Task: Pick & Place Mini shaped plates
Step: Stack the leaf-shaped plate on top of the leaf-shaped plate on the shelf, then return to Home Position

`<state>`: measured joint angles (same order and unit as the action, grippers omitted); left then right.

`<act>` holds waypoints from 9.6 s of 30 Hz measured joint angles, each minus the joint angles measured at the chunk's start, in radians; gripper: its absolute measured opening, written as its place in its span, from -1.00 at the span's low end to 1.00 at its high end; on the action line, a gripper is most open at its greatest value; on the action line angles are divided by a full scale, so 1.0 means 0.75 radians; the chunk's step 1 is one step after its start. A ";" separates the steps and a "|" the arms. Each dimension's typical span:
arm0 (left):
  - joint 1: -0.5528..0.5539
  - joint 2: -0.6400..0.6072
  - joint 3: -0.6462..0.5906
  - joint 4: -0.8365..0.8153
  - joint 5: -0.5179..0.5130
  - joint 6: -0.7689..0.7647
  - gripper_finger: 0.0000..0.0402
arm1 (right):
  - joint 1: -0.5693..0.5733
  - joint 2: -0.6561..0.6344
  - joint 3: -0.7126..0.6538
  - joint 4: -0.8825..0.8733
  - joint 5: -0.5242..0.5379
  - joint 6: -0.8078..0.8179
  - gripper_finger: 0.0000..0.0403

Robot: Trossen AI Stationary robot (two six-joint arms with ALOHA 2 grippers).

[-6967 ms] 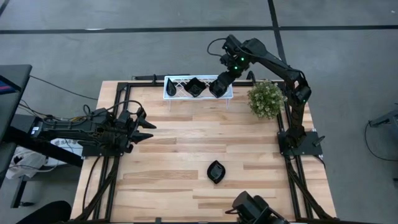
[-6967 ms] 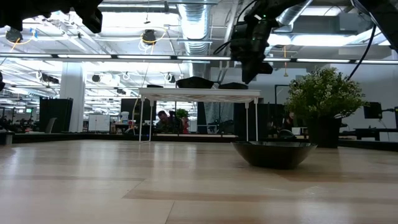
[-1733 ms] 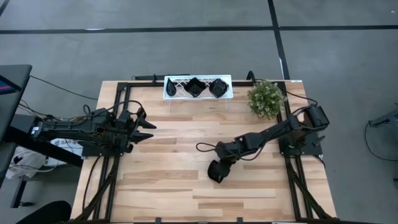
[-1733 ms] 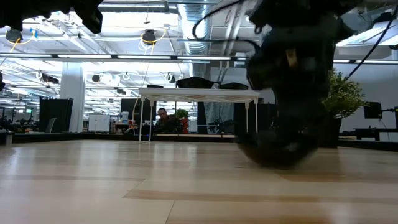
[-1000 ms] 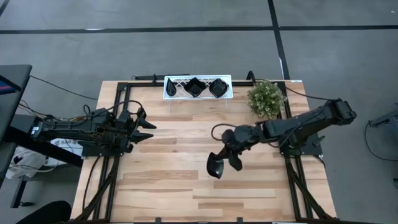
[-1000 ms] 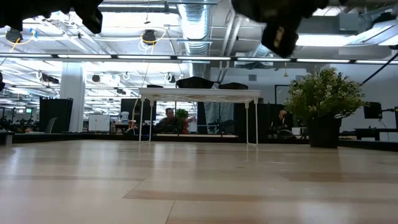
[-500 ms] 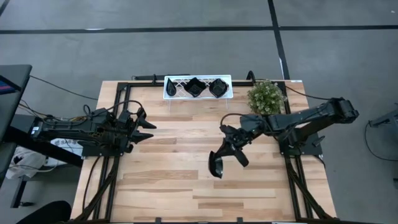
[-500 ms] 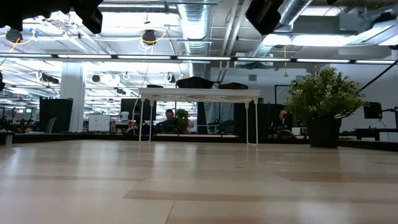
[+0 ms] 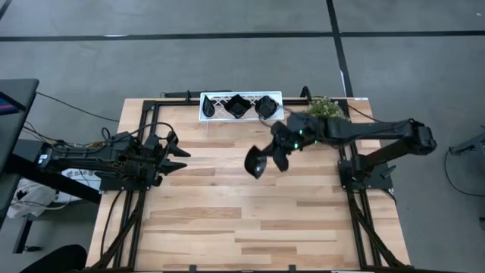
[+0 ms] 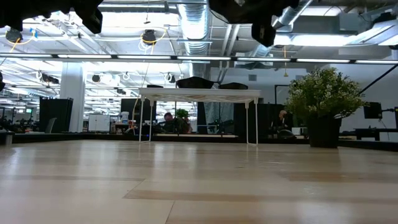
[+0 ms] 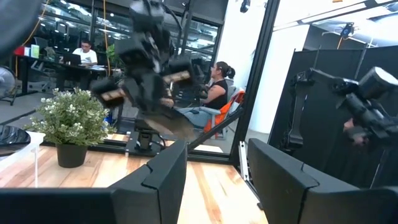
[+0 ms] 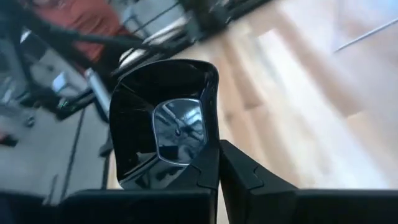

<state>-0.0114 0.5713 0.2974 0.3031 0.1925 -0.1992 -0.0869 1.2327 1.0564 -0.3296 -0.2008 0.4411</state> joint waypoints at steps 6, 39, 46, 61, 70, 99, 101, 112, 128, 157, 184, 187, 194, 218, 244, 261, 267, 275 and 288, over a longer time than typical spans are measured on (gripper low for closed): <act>0.000 0.000 0.000 -0.001 0.000 0.005 -0.14 | -0.166 -0.001 0.188 -0.194 0.026 -0.052 -1.00; 0.000 0.000 0.000 -0.001 0.000 0.016 -0.14 | -0.753 0.285 0.485 -0.467 -0.015 -0.186 -1.00; 0.000 0.000 0.000 -0.001 0.000 0.016 -0.14 | -0.822 0.490 0.749 -0.721 -0.079 -0.292 -1.00; 0.000 0.000 0.000 -0.006 -0.001 0.025 -0.14 | -0.900 0.689 0.910 -0.980 -0.120 -0.425 -1.00; 0.000 0.000 0.000 -0.011 -0.001 0.026 -0.14 | -0.900 0.699 0.899 -0.981 -0.086 -0.447 -1.00; 0.000 0.000 0.000 -0.012 -0.001 0.026 -0.14 | -0.876 0.698 0.898 -0.975 -0.080 -0.426 -0.81; 0.000 0.000 0.000 -0.013 -0.001 0.026 -0.14 | -0.872 0.698 0.898 -0.975 -0.080 -0.426 -0.77; 0.000 0.001 0.000 -0.014 -0.001 0.025 -0.14 | -0.872 0.698 0.898 -0.976 -0.071 -0.423 -0.72; 0.001 0.001 0.000 -0.015 -0.001 0.049 -0.14 | -0.872 0.693 0.898 -1.022 -0.081 -0.497 -0.72; 0.000 0.000 0.000 -0.015 -0.001 0.056 -0.14 | -0.884 0.693 0.898 -1.014 -0.035 -0.591 -0.09; 0.001 0.000 0.000 -0.015 -0.001 0.055 -0.14 | -0.778 0.392 0.898 -1.036 -0.052 -0.708 -0.93; 0.001 0.000 0.000 -0.015 -0.001 0.055 -0.14 | -0.738 0.347 0.898 -1.056 0.012 -0.707 -0.98; 0.000 0.000 0.000 -0.013 -0.001 0.055 -0.14 | -0.642 0.272 0.898 -1.069 0.100 -0.696 -0.99; 0.048 -0.091 0.000 -0.132 -0.001 0.036 -0.14 | -0.399 -0.351 -0.052 -0.425 0.281 -0.311 -0.99; 0.105 -0.376 0.000 -0.422 -0.001 -0.020 -0.14 | -0.122 -1.014 -0.645 -0.123 0.666 0.019 -0.99; 0.105 -0.491 -0.020 -0.523 -0.001 0.027 -0.14 | -0.003 -1.240 -0.907 0.047 0.864 0.123 -1.00; 0.105 -0.577 -0.135 -0.491 0.000 -0.029 -0.14 | 0.030 -1.246 -0.982 0.070 0.874 0.182 -1.00; 0.104 -0.517 -0.158 -0.455 -0.001 -0.021 -0.14 | 0.047 -1.254 -1.057 0.125 0.900 0.178 -0.99; 0.104 -0.566 -0.277 -0.330 0.000 -0.028 -0.14 | 0.046 -1.254 -1.071 0.123 0.903 0.146 -0.99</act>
<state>0.0669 0.1469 0.0899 0.0558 0.1922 -0.2204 -0.0525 0.2924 0.2531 -0.2371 0.4765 0.5507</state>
